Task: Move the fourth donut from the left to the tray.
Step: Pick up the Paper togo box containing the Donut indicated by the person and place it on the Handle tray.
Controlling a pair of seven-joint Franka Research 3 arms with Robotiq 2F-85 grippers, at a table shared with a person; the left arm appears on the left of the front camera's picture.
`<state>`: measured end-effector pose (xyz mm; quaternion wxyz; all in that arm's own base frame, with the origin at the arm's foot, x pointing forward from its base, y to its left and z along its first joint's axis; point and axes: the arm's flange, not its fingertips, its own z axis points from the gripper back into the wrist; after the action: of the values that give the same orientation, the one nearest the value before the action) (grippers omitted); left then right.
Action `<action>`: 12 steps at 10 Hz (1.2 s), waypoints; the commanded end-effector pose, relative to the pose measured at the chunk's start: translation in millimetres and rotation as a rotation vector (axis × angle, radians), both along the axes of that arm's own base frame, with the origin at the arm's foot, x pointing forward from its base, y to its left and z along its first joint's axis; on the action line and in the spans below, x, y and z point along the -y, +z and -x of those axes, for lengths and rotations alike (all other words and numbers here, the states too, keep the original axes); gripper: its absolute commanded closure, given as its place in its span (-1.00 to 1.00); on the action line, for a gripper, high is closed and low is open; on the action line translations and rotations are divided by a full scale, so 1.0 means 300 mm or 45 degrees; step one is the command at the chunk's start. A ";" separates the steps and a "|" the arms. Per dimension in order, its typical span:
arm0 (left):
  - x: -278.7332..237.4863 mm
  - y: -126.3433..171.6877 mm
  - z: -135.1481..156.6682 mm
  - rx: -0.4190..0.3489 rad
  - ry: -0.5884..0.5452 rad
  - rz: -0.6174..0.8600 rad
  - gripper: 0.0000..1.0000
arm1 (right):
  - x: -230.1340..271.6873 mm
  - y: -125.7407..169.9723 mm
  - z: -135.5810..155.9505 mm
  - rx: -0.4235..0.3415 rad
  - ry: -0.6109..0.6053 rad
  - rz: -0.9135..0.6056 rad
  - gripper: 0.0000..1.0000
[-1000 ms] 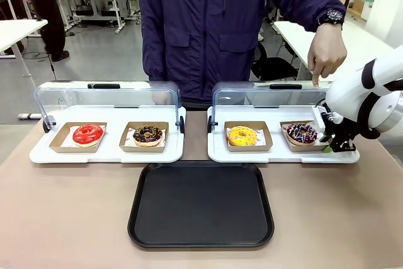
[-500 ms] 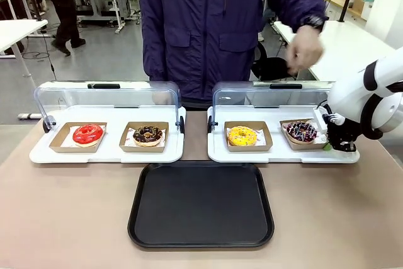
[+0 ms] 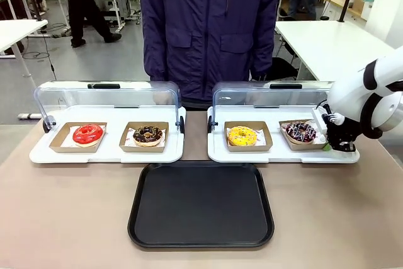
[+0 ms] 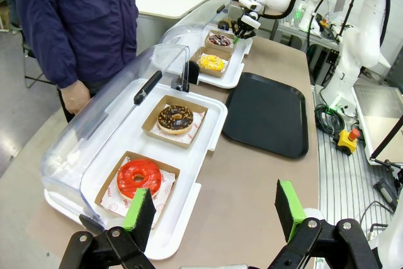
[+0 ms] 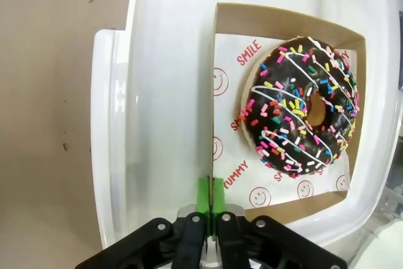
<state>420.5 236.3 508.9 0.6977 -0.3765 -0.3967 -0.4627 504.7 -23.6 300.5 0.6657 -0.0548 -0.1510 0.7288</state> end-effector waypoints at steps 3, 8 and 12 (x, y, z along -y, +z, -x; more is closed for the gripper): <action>0.008 0.002 0.009 -0.006 0.006 -0.014 -1.00 | -0.050 0.162 0.052 0.152 -0.093 -0.002 0.96; 0.008 0.002 0.009 -0.006 0.006 -0.014 -1.00 | -0.211 0.310 0.217 0.157 -0.164 -0.033 0.96; 0.008 0.002 0.009 -0.006 0.006 -0.014 -1.00 | -0.454 0.334 0.395 0.120 -0.240 -0.064 0.96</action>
<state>420.4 236.0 509.3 0.6975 -0.3763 -0.3968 -0.4630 421.6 100.2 404.3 0.7208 -0.0813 -0.2030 0.6578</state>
